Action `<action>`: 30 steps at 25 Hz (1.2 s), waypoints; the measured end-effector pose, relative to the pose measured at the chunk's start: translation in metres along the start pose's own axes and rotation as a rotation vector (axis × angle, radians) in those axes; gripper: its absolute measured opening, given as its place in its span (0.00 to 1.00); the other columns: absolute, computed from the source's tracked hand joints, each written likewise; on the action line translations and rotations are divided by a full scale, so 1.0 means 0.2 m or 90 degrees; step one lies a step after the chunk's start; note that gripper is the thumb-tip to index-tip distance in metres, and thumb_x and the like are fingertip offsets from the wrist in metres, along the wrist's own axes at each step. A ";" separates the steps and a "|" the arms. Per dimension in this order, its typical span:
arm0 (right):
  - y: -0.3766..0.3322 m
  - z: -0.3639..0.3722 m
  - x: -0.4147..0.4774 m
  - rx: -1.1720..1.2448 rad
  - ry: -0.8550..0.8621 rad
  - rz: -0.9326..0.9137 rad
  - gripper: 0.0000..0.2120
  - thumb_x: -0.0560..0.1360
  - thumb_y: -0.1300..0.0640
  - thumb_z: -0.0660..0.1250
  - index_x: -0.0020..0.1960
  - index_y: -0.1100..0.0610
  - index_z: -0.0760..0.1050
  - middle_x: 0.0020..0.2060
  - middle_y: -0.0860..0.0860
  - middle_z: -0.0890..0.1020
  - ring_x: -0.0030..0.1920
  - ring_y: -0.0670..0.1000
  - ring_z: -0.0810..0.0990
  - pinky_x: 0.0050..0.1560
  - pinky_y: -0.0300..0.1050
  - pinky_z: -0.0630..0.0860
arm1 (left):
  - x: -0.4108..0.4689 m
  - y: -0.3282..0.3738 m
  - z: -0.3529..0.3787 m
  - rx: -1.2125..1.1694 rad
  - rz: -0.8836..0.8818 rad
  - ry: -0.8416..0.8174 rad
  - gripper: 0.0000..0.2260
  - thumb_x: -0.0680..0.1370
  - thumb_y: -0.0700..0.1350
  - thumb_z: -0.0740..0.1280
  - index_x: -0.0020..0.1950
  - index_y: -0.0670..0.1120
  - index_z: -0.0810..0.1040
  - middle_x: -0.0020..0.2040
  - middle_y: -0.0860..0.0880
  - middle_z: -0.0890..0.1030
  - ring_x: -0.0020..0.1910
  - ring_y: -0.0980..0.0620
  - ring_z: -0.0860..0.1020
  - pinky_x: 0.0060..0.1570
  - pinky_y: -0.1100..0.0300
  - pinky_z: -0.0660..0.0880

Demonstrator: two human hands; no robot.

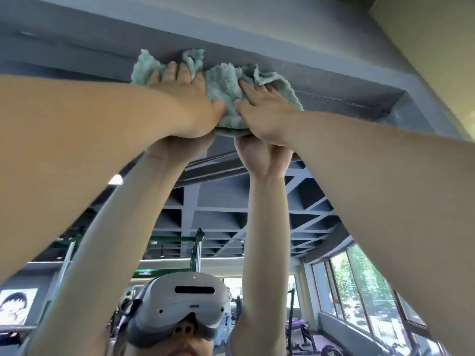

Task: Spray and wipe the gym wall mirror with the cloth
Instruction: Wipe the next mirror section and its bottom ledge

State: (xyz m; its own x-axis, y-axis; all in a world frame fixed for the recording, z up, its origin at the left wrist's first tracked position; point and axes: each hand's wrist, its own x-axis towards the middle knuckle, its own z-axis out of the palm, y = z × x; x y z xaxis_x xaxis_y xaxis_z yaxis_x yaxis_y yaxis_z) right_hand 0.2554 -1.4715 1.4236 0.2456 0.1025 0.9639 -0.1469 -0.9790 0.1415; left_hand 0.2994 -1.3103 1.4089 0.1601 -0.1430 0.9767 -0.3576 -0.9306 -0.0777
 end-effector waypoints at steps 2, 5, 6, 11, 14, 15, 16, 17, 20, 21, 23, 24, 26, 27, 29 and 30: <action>0.08 0.00 0.00 -0.007 0.002 0.001 0.31 0.79 0.37 0.43 0.79 0.45 0.44 0.79 0.48 0.46 0.78 0.51 0.44 0.77 0.54 0.45 | 0.01 0.05 0.01 0.004 -0.016 0.008 0.33 0.80 0.62 0.44 0.79 0.46 0.42 0.80 0.43 0.42 0.78 0.44 0.41 0.75 0.47 0.42; 0.17 -0.01 0.00 -0.012 0.009 0.012 0.31 0.79 0.36 0.42 0.79 0.45 0.44 0.79 0.48 0.46 0.78 0.51 0.43 0.77 0.54 0.43 | 0.01 0.12 -0.01 0.003 -0.043 -0.008 0.33 0.80 0.63 0.44 0.79 0.46 0.41 0.79 0.42 0.41 0.78 0.42 0.41 0.75 0.47 0.42; 0.23 -0.02 0.00 -0.004 0.016 0.009 0.31 0.79 0.36 0.42 0.79 0.45 0.44 0.79 0.48 0.47 0.78 0.52 0.44 0.77 0.54 0.44 | 0.01 0.18 -0.01 0.006 -0.038 -0.014 0.33 0.81 0.63 0.44 0.79 0.46 0.41 0.79 0.42 0.40 0.78 0.43 0.40 0.76 0.47 0.41; 0.55 -0.06 -0.10 -0.025 0.017 0.054 0.31 0.79 0.36 0.42 0.79 0.44 0.43 0.79 0.48 0.47 0.78 0.52 0.45 0.77 0.54 0.44 | 0.01 0.52 0.02 -0.026 0.036 -0.019 0.32 0.81 0.62 0.45 0.79 0.48 0.40 0.79 0.44 0.39 0.78 0.46 0.39 0.76 0.47 0.40; 0.77 -0.07 -0.20 -0.027 0.000 0.087 0.30 0.79 0.36 0.42 0.79 0.43 0.41 0.79 0.47 0.44 0.78 0.51 0.43 0.77 0.54 0.43 | 0.03 0.74 0.04 -0.021 0.066 -0.010 0.32 0.80 0.63 0.44 0.80 0.49 0.40 0.79 0.45 0.39 0.78 0.47 0.39 0.75 0.47 0.39; 0.84 -0.09 -0.22 -0.023 0.003 0.097 0.30 0.80 0.36 0.43 0.79 0.43 0.41 0.79 0.48 0.43 0.78 0.52 0.42 0.77 0.54 0.42 | 0.03 0.82 0.04 -0.021 0.085 -0.011 0.32 0.80 0.63 0.43 0.80 0.50 0.40 0.79 0.46 0.40 0.78 0.47 0.39 0.75 0.48 0.39; 0.92 -0.11 -0.27 -0.015 -0.003 0.113 0.30 0.80 0.37 0.43 0.79 0.44 0.41 0.79 0.49 0.43 0.78 0.53 0.42 0.76 0.53 0.42 | 0.02 0.92 0.07 -0.027 0.107 -0.004 0.32 0.80 0.63 0.43 0.80 0.50 0.41 0.80 0.46 0.40 0.78 0.48 0.39 0.75 0.48 0.39; 0.99 -0.11 -0.28 -0.015 -0.007 0.118 0.29 0.81 0.37 0.43 0.79 0.44 0.41 0.79 0.50 0.43 0.78 0.54 0.43 0.76 0.52 0.42 | 0.01 0.98 0.08 -0.027 0.120 0.000 0.31 0.80 0.62 0.43 0.80 0.50 0.41 0.80 0.46 0.40 0.78 0.48 0.39 0.75 0.48 0.38; 1.10 -0.11 -0.28 -0.056 -0.038 0.115 0.32 0.77 0.34 0.39 0.79 0.44 0.42 0.79 0.51 0.42 0.78 0.57 0.42 0.76 0.56 0.42 | -0.01 1.07 0.09 -0.029 0.130 0.003 0.31 0.80 0.62 0.43 0.79 0.50 0.41 0.80 0.47 0.40 0.78 0.48 0.39 0.75 0.48 0.38; 1.08 -0.10 -0.28 -0.049 -0.044 0.130 0.34 0.74 0.33 0.37 0.78 0.42 0.43 0.79 0.50 0.42 0.78 0.57 0.41 0.76 0.57 0.42 | 0.00 1.05 0.09 -0.024 0.136 0.000 0.31 0.80 0.63 0.43 0.79 0.51 0.41 0.80 0.47 0.40 0.78 0.48 0.39 0.75 0.48 0.38; 1.04 -0.10 -0.27 -0.004 -0.035 0.177 0.32 0.75 0.35 0.39 0.78 0.40 0.42 0.79 0.48 0.42 0.78 0.58 0.41 0.76 0.59 0.41 | -0.01 1.04 0.08 -0.023 0.149 -0.011 0.31 0.80 0.63 0.43 0.79 0.51 0.41 0.79 0.47 0.39 0.78 0.49 0.39 0.75 0.48 0.38; 0.96 -0.10 -0.26 0.016 -0.028 0.189 0.30 0.77 0.38 0.41 0.78 0.40 0.42 0.79 0.48 0.43 0.78 0.58 0.42 0.76 0.58 0.41 | -0.02 0.97 0.08 -0.024 0.149 -0.011 0.31 0.80 0.63 0.43 0.79 0.51 0.41 0.79 0.47 0.39 0.78 0.48 0.39 0.75 0.48 0.38; 0.81 -0.09 -0.28 0.014 -0.004 0.175 0.27 0.80 0.42 0.42 0.78 0.41 0.42 0.79 0.50 0.44 0.78 0.58 0.43 0.76 0.57 0.42 | -0.03 0.84 0.08 -0.029 0.131 -0.003 0.31 0.80 0.63 0.43 0.79 0.51 0.41 0.80 0.47 0.39 0.78 0.48 0.39 0.75 0.49 0.39; 0.73 -0.08 -0.29 0.003 0.010 0.155 0.27 0.81 0.43 0.42 0.79 0.42 0.43 0.79 0.51 0.45 0.78 0.57 0.44 0.76 0.57 0.43 | -0.04 0.77 0.08 -0.032 0.120 0.006 0.32 0.80 0.64 0.44 0.79 0.51 0.41 0.80 0.47 0.40 0.78 0.48 0.40 0.75 0.49 0.39; 0.54 -0.06 -0.28 -0.014 0.022 0.111 0.27 0.81 0.44 0.42 0.79 0.44 0.44 0.79 0.52 0.46 0.78 0.56 0.45 0.76 0.57 0.45 | -0.05 0.60 0.07 -0.031 0.098 0.007 0.32 0.80 0.64 0.44 0.79 0.51 0.42 0.80 0.47 0.40 0.78 0.48 0.40 0.75 0.49 0.40; 0.45 -0.04 -0.27 -0.013 0.018 0.085 0.27 0.81 0.44 0.43 0.79 0.44 0.44 0.79 0.52 0.46 0.78 0.56 0.45 0.76 0.57 0.45 | -0.06 0.50 0.07 -0.023 0.083 0.010 0.32 0.80 0.65 0.44 0.80 0.51 0.42 0.80 0.46 0.40 0.78 0.48 0.40 0.75 0.49 0.41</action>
State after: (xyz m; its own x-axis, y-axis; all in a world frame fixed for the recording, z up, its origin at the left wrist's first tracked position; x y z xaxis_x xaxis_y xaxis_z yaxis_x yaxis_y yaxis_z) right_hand 0.2215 -1.5631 1.3861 0.1962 -0.0227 0.9803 -0.1962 -0.9804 0.0166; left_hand 0.2737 -1.4071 1.3876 0.0955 -0.2556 0.9621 -0.4078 -0.8917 -0.1964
